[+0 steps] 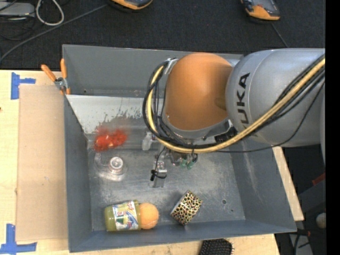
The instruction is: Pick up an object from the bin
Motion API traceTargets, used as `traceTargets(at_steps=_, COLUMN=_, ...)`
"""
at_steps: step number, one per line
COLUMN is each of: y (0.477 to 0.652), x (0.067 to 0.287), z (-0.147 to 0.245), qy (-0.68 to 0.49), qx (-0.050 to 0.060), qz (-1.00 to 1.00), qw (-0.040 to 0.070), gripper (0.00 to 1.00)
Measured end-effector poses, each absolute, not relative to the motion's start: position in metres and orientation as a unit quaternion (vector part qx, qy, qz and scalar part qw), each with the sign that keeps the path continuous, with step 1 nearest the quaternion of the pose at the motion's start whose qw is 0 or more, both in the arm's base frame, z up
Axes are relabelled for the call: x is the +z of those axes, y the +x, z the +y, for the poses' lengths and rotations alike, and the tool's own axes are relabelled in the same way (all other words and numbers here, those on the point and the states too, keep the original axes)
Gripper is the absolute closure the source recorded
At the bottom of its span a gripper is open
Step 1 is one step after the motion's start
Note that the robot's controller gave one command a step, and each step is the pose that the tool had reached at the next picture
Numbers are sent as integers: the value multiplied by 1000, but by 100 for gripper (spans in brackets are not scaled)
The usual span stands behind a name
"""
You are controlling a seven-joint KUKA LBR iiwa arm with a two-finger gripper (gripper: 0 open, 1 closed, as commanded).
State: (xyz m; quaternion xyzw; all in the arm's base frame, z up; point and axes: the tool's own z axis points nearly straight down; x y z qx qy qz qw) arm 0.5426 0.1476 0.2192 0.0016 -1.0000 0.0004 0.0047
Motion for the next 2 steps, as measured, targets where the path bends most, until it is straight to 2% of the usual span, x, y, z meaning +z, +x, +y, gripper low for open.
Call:
traceTargets(at_steps=1, y=544, x=224, z=147, qy=0, qx=0, qz=-1000, qw=1, gripper=0)
traceTargets(at_steps=2, y=536, x=203, z=163, qy=43, qx=0, qz=-999, qw=-3, gripper=0)
